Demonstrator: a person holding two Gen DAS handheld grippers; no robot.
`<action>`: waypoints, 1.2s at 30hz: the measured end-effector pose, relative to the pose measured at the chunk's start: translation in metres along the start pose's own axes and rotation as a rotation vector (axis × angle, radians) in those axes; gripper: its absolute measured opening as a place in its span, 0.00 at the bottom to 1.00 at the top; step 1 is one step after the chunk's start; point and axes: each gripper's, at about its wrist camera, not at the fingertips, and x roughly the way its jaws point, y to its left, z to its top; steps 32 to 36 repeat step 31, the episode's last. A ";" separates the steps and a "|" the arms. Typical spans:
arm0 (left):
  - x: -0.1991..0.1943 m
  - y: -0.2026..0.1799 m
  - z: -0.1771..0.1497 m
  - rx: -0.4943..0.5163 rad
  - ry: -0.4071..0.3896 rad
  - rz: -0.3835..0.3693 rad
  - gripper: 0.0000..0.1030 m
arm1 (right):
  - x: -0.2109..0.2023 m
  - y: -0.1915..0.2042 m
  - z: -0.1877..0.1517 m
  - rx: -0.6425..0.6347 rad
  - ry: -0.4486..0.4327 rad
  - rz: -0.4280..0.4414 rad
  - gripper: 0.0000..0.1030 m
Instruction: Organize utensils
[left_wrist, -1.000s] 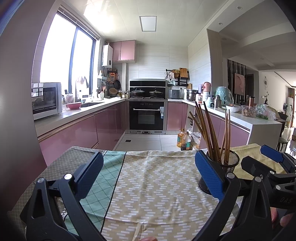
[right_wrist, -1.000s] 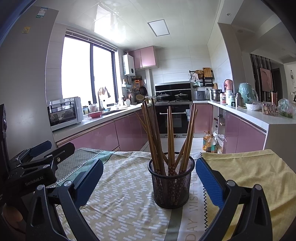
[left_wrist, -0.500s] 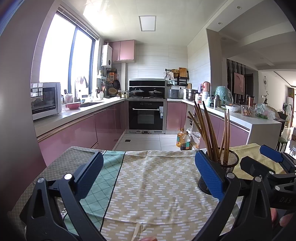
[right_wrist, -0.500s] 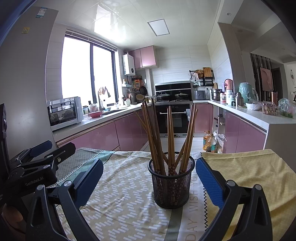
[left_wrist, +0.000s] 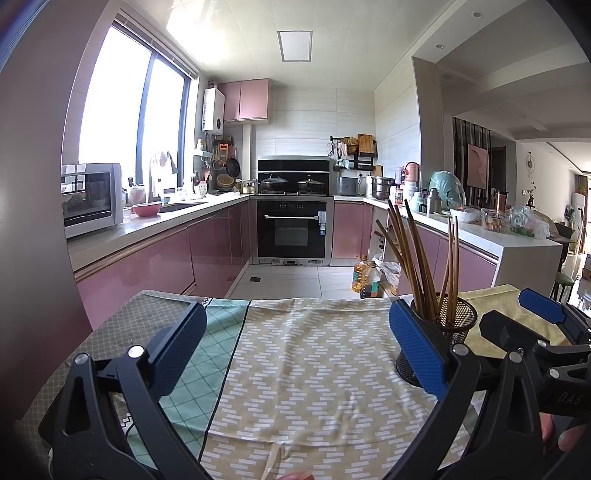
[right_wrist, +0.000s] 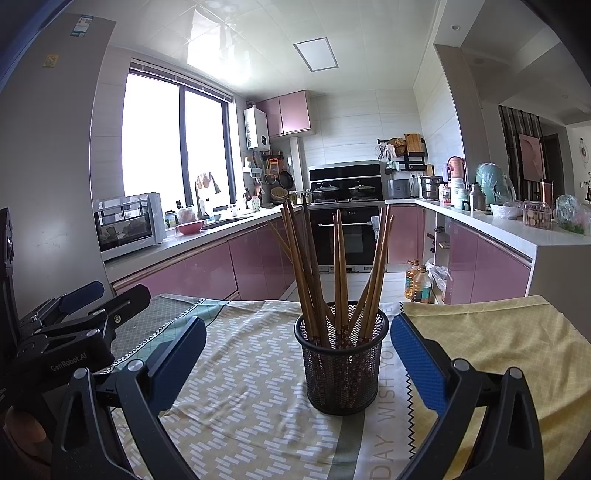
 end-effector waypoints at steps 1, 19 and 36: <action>0.000 -0.001 0.000 0.000 -0.001 0.000 0.95 | 0.000 0.000 0.000 0.000 0.001 0.001 0.94; 0.000 -0.005 -0.007 0.018 -0.011 0.027 0.95 | 0.002 0.001 -0.002 0.007 0.006 0.002 0.94; 0.046 -0.002 -0.021 -0.019 0.252 -0.034 0.95 | 0.015 -0.037 -0.010 0.046 0.143 -0.056 0.94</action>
